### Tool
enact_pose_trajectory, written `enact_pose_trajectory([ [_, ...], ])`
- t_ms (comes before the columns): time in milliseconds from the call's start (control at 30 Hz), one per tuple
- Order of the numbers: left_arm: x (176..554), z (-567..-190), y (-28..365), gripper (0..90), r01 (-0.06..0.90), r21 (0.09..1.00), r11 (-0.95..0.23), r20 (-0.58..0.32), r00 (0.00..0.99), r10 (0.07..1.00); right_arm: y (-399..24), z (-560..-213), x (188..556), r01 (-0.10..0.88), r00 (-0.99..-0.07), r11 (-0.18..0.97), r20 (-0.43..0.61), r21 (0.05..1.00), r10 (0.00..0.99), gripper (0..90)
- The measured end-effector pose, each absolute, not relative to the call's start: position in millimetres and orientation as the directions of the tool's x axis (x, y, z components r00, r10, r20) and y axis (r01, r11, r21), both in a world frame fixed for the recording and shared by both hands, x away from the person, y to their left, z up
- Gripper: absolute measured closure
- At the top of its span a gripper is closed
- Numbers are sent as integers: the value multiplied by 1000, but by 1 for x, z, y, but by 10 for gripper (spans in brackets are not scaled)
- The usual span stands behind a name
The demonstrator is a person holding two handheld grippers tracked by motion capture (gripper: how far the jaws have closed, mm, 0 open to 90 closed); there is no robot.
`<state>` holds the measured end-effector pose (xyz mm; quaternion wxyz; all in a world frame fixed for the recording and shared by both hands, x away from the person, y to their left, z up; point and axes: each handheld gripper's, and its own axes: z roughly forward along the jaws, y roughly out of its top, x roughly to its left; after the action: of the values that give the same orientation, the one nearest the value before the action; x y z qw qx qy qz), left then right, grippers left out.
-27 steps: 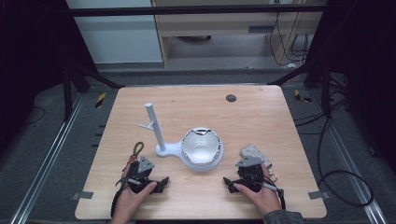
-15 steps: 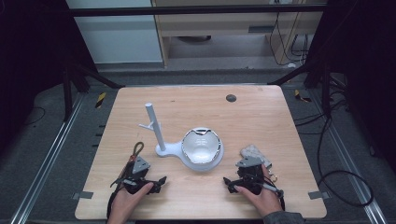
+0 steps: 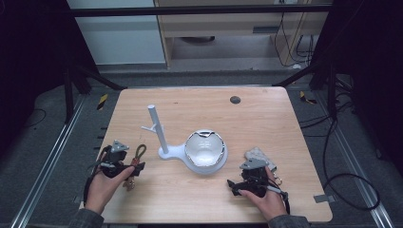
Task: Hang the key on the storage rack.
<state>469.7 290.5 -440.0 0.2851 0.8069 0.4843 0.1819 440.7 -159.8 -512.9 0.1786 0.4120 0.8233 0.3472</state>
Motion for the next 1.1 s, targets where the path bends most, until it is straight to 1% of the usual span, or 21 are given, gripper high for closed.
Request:
enact_pose_trajectory([
  [133, 479, -435, 298, 179, 716, 597, -362, 9, 446, 895, -159, -513, 440, 558, -593, 415, -5, 719, 805, 5],
  [200, 485, -433, 299, 194, 739, 556, -382, 18, 449, 894, -160, -513, 440, 556, -594, 416, -6, 720, 804, 6],
  [267, 490, -433, 299, 204, 750, 535, -389, 16, 451, 892, -160, -513, 441, 556, -597, 416, -4, 720, 803, 2],
  [367, 494, -433, 300, 216, 750, 532, -394, 12, 458, 889, -160, -513, 440, 555, -599, 419, -4, 718, 801, 2],
  [600, 502, -435, 298, 269, 775, 491, -397, 8, 452, 892, -160, -513, 440, 552, -599, 421, -8, 720, 800, 2],
  [733, 507, -436, 295, 289, 791, 446, -419, 14, 462, 887, -160, -513, 440, 552, -599, 420, -7, 720, 800, 2],
  [867, 510, -437, 294, 310, 803, 420, -423, 13, 460, 888, -160, -513, 440, 552, -599, 420, -8, 720, 801, 2],
  [1100, 516, -440, 291, 388, 816, 391, -426, 3, 461, 887, -160, -513, 440, 552, -599, 420, -8, 720, 801, 2],
])
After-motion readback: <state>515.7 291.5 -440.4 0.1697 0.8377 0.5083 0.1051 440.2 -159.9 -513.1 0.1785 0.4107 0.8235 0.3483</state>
